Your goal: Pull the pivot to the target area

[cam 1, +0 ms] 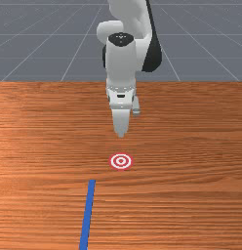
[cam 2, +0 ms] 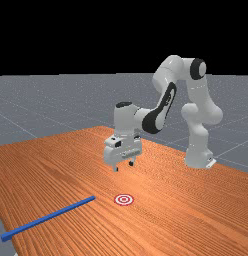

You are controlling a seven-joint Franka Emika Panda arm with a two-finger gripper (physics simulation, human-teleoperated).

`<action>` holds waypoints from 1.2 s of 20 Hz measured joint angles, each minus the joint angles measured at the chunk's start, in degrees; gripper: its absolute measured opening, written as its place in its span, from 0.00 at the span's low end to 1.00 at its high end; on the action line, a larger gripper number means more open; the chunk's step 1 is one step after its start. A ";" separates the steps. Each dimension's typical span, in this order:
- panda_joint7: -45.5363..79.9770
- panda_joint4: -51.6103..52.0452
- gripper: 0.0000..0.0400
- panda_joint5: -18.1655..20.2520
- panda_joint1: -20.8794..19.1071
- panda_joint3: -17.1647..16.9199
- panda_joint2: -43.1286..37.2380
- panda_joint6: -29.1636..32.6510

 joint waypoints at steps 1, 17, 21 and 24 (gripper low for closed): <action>0.00 3.75 0.61 0.03 0.00 -0.01 -1.78 -9.85; 1.04 33.46 1.00 -1.81 0.29 -0.36 -6.20 -40.62; 0.96 35.55 1.00 -1.69 0.36 -0.34 -4.75 -41.25; 0.36 35.78 1.00 -0.21 -0.05 -0.20 -4.51 -41.33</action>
